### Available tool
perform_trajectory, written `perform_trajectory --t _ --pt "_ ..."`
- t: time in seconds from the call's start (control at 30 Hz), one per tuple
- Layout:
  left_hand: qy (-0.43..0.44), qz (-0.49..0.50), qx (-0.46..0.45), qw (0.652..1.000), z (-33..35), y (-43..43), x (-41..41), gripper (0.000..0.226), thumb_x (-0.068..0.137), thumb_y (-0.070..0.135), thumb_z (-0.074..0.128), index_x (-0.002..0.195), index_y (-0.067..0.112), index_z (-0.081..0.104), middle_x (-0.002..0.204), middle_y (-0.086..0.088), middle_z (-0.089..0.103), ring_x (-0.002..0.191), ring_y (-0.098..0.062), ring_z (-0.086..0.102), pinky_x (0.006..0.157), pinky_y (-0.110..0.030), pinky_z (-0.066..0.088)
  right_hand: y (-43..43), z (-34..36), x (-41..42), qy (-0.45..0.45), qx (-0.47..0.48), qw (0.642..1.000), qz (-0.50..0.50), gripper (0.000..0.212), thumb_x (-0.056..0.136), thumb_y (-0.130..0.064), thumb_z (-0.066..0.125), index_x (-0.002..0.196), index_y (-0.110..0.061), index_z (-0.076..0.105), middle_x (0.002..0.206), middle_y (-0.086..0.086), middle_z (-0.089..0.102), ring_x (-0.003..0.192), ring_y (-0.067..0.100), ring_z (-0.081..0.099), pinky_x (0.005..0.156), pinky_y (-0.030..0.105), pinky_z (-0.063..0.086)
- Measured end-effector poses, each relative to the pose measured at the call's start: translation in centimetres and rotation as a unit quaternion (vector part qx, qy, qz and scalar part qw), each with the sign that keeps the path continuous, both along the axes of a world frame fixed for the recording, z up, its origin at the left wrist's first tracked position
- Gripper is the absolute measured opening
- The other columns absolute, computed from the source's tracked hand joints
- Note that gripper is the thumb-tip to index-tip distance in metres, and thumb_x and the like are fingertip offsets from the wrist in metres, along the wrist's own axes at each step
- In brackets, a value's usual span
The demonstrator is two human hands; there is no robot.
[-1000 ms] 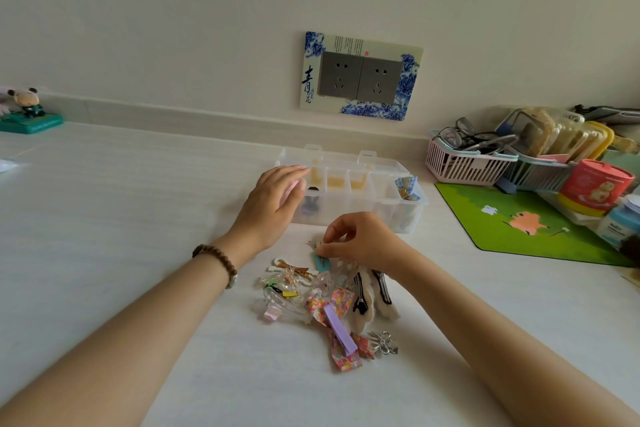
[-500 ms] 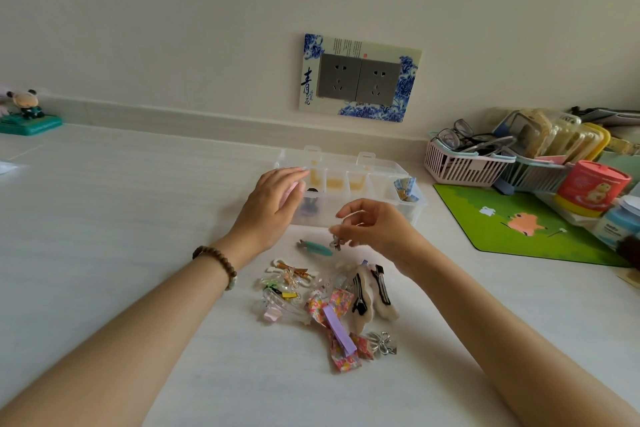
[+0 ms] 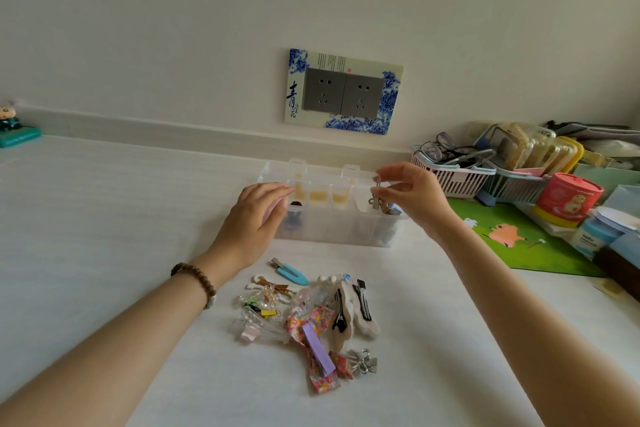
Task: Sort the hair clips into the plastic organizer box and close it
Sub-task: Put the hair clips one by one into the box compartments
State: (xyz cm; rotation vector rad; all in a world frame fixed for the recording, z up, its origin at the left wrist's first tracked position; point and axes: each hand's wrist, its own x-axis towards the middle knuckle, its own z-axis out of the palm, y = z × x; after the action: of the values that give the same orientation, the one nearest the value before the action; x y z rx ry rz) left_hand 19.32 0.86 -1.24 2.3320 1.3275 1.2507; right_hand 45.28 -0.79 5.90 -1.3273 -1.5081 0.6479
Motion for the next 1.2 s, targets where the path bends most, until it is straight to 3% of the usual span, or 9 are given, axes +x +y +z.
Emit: perform_trajectory --t 0.07,0.2,0.33,0.43,0.57,0.67,0.83,1.07,1.2 --pt "0.001 0.001 0.003 1.0 0.0 0.0 0.0 0.059 0.088 0.053 0.02 0.13 0.022 0.049 0.133 0.007 0.049 0.121 0.0 0.031 0.101 -0.017 0.022 0.7 -0.6 -0.2 -0.034 -0.002 0.999 0.018 0.022 0.074 -0.003 0.073 0.09 -0.016 0.064 0.09 0.005 0.07 0.06 0.005 0.065 0.059 0.02 0.056" --pt "0.003 0.002 0.003 1.0 0.0 0.0 -0.1 0.06 0.087 0.053 0.019 0.13 0.022 0.048 0.133 0.008 0.048 0.12 0.003 0.029 0.1 -0.014 0.02 1.6 -1.0 -0.5 -0.127 0.004 0.992 0.014 0.012 0.079 -0.009 0.07 0.088 -0.016 0.068 0.086 0.002 0.071 0.079 0.019 0.069 0.077 0.039 0.058" --pt "0.005 0.002 -0.002 1.0 0.0 0.1 -0.1 0.061 0.087 0.054 0.019 0.13 0.022 0.048 0.133 0.007 0.048 0.121 0.002 0.029 0.101 -0.015 0.021 0.9 -0.8 -1.1 -0.159 0.074 0.984 -0.039 0.015 0.083 -0.008 0.065 0.087 -0.023 0.067 0.09 -0.003 0.07 0.08 0.016 0.068 0.07 0.031 0.058" --pt "0.008 -0.001 -0.01 1.0 0.1 0.0 -0.2 0.062 0.087 0.055 0.018 0.13 0.023 0.047 0.134 0.007 0.047 0.125 -0.003 0.031 0.102 -0.019 0.022 -1.3 -0.3 -3.4 -0.137 0.105 0.984 0.037 0.008 0.083 -0.01 0.066 0.087 -0.016 0.07 0.085 -0.003 0.07 0.077 0.011 0.067 0.07 0.021 0.055" --pt "0.005 -0.005 -0.019 1.0 0.5 -0.4 -0.2 0.047 0.095 0.043 0.024 0.131 0.023 0.046 0.136 0.008 0.046 0.128 -0.004 0.031 0.104 -0.02 0.022 -3.6 -1.1 -7.1 -0.265 -0.01 0.937 0.226 0.017 0.082 -0.022 0.067 0.097 -0.014 0.071 0.091 -0.008 0.07 0.079 0.002 0.064 0.078 0.015 0.052" --pt "-0.021 -0.018 -0.04 0.999 0.8 -0.7 -0.5 0.038 0.098 0.031 0.029 0.131 0.024 0.046 0.135 0.008 0.045 0.128 -0.003 0.031 0.106 -0.023 0.025 -3.3 -2.8 -8.7 -0.304 -0.071 0.918 0.243 0.023 0.079 -0.029 0.07 0.097 -0.015 0.072 0.095 -0.001 0.072 0.083 0.008 0.065 0.081 0.021 0.053" --pt "-0.027 -0.03 -0.047 0.998 1.0 -0.8 -0.7 0.037 0.097 0.028 0.031 0.131 0.023 0.046 0.135 0.006 0.046 0.127 -0.003 0.032 0.106 -0.024 0.027 -3.0 -4.0 -9.9 -0.279 -0.113 0.929 0.215 0.024 0.074 -0.031 0.075 0.094 -0.018 0.072 0.076 -0.008 0.06 0.062 0.001 0.051 0.058 0.006 0.04" --pt "-0.029 -0.032 -0.045 0.998 0.9 -0.8 -0.6 0.038 0.097 0.029 0.031 0.131 0.021 0.046 0.135 0.005 0.046 0.123 0.001 0.03 0.105 -0.022 0.027 -3.0 -4.8 -10.1 -0.196 -0.117 0.947 0.225 0.011 0.073 -0.015 0.076 0.075 -0.017 0.065 0.078 0.001 0.066 0.069 0.011 0.059 0.074 0.029 0.052" --pt "-0.022 -0.026 -0.044 0.998 0.8 -0.6 -0.6 0.04 0.097 0.034 0.029 0.131 0.023 0.045 0.136 0.006 0.045 0.124 0.002 0.029 0.105 -0.022 0.024 -3.3 -2.9 -8.6 -0.034 -0.13 0.963 0.234 0.01 0.078 -0.004 0.067 0.082 -0.01 0.06 0.076 0.002 0.065 0.066 0.008 0.06 0.065 0.018 0.052"
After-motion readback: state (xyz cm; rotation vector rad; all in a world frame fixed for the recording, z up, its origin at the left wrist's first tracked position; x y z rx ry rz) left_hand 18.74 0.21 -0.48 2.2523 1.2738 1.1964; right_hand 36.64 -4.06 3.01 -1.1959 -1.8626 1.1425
